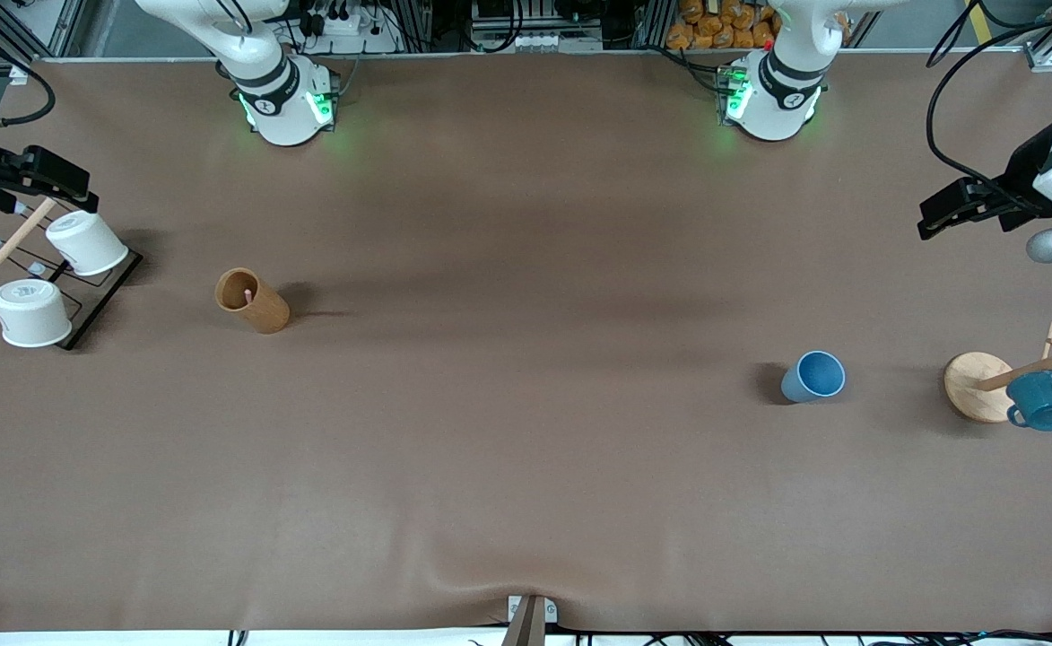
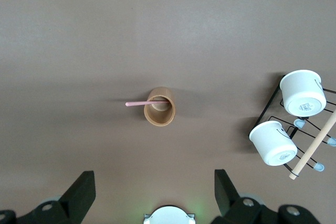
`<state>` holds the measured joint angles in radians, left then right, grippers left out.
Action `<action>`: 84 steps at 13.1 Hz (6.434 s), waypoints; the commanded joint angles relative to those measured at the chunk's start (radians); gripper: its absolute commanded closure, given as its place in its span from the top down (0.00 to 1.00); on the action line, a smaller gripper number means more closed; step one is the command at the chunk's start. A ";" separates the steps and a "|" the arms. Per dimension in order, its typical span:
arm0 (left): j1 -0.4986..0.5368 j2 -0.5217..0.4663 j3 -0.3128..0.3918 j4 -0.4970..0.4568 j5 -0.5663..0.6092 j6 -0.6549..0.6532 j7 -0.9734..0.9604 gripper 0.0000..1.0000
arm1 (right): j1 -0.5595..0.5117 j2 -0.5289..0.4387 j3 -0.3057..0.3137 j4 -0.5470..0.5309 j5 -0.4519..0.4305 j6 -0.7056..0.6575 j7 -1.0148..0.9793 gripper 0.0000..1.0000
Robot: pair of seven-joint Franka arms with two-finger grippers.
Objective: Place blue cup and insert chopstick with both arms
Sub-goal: 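Reach the left gripper toward the small blue cup, then grasp the blue cup with the left gripper while the right gripper reaches the bamboo cup, then carry the blue cup to mid-table while the right gripper grasps the chopstick, then release the blue cup with the left gripper while the right gripper lifts the chopstick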
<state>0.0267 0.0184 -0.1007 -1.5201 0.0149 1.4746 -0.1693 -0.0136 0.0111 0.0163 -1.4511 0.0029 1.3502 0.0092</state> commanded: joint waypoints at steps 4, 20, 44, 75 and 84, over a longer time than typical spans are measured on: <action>0.002 -0.009 0.013 0.023 -0.018 -0.019 0.033 1.00 | -0.006 -0.005 0.002 0.009 0.009 -0.002 0.012 1.00; 0.068 0.204 0.004 -0.368 -0.009 0.676 0.046 1.00 | -0.005 0.004 0.002 -0.006 0.011 0.012 0.012 1.00; -0.049 0.361 0.001 -0.428 -0.009 0.854 0.088 0.00 | 0.087 0.116 0.008 -0.334 0.000 0.282 -0.003 1.00; -0.775 0.612 0.001 -0.081 -0.115 0.731 -0.862 0.99 | 0.150 0.227 0.002 -0.489 -0.083 0.480 0.086 0.46; -0.659 0.361 0.044 -0.072 -0.096 0.475 -0.921 1.00 | 0.138 0.236 0.002 -0.476 -0.081 0.478 0.086 0.00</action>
<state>-0.6920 0.4906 -0.0576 -1.5662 -0.0828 2.0213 -1.0867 0.1403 0.2342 0.0042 -1.9451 -0.0636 1.8338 0.0766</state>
